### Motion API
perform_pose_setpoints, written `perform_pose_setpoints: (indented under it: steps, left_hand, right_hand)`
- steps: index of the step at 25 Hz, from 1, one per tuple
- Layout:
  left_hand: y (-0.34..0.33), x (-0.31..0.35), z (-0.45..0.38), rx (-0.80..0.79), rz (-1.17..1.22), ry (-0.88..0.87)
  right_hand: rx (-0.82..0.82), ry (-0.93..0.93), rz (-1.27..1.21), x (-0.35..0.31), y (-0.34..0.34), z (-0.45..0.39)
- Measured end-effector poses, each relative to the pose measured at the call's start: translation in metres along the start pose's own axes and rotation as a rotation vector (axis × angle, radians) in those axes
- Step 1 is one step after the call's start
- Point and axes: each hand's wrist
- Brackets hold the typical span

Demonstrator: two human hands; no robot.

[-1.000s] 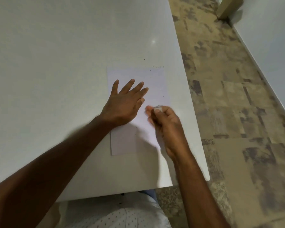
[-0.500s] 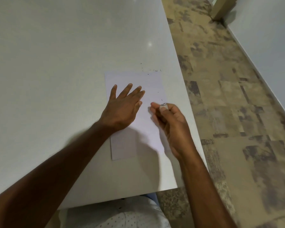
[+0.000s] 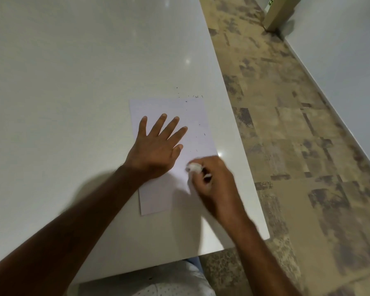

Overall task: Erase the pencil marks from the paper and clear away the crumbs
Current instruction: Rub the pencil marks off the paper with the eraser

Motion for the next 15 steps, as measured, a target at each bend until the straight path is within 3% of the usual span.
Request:
perform_pose_setpoints:
  steps: [2, 3, 6, 8, 13, 15]
  left_hand:
    - [-0.003, 0.000, 0.000, 0.008, -0.009, -0.001]
    - [-0.003, 0.000, -0.001, 0.014, -0.013, -0.004]
    - [-0.003, 0.000, -0.002, 0.004, -0.023, -0.007]
    - [-0.003, 0.000, -0.002, -0.002, -0.029, 0.000]
    - [-0.005, 0.000, 0.002, 0.053, -0.065, -0.033]
    - [-0.004, 0.000, 0.000, 0.022, -0.042, -0.031]
  right_hand:
    - [-0.155, -0.025, 0.163, 0.000, -0.020, 0.022]
    - [-0.144, -0.014, 0.172, 0.001, -0.022, 0.019]
    - [0.135, 0.071, 0.182, 0.003, 0.003, -0.034]
    - [0.235, 0.048, 0.126, 0.001, 0.016, -0.063]
    - [0.048, 0.088, 0.136, -0.009, -0.015, -0.013]
    - [0.154, 0.053, 0.124, 0.001, -0.004, -0.042]
Point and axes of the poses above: each hand's wrist, its own z-axis away from the middle knuckle, its own y-axis out of the back of the hand, x = y × z, and after that the axes turned 7 degrees about -x, right-handed
